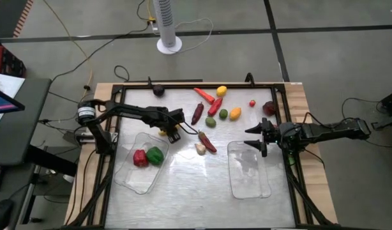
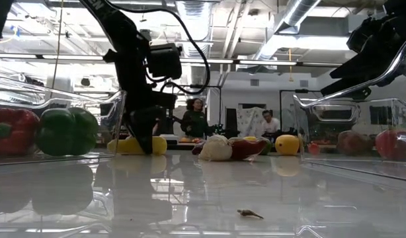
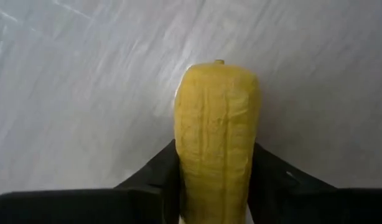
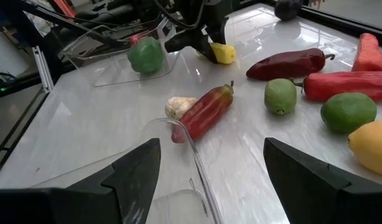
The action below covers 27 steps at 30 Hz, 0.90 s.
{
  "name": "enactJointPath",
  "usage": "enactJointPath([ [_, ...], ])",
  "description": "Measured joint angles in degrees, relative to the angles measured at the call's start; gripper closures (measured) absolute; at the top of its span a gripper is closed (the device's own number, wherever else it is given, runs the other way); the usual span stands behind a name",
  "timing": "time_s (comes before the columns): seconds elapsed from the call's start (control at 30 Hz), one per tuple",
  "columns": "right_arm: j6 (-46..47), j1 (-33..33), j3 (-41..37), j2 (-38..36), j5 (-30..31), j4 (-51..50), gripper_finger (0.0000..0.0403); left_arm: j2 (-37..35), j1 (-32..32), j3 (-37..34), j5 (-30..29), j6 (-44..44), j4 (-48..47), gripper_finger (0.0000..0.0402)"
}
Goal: Sort produce into baskets
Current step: Put the yellow corn into the left transparent bin
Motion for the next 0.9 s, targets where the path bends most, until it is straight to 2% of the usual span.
enactJointPath([
  [0.3,0.46,0.04,0.0,0.0,0.0,-1.39,0.0093,-6.7,-0.84,4.32,-1.97,0.67,-5.24,0.0291],
  [0.4,0.47,0.04,0.0,-0.01,-0.01,-1.35,0.0093,-11.21,-2.83,5.31,2.21,0.56,-5.11,0.0291],
  [0.53,0.49,0.04,0.0,0.0,-0.02,-1.27,0.0093,-17.48,-7.34,5.31,11.49,-1.1,-3.32,0.0291],
  [0.63,0.54,0.04,0.0,-0.01,-0.02,-1.11,0.0093,-22.6,-11.26,5.31,12.7,-4.51,-3.27,0.0291],
  [0.77,1.02,0.04,0.0,-0.01,-0.02,-1.07,0.0093,-27.93,-17.13,4.65,9.03,-11.76,-6.84,0.0288],
  [0.9,1.14,0.04,0.0,-0.01,-0.02,-1.03,0.0093,-29.98,-23.35,4.38,-1.2,-23.2,-16.74,0.0265],
])
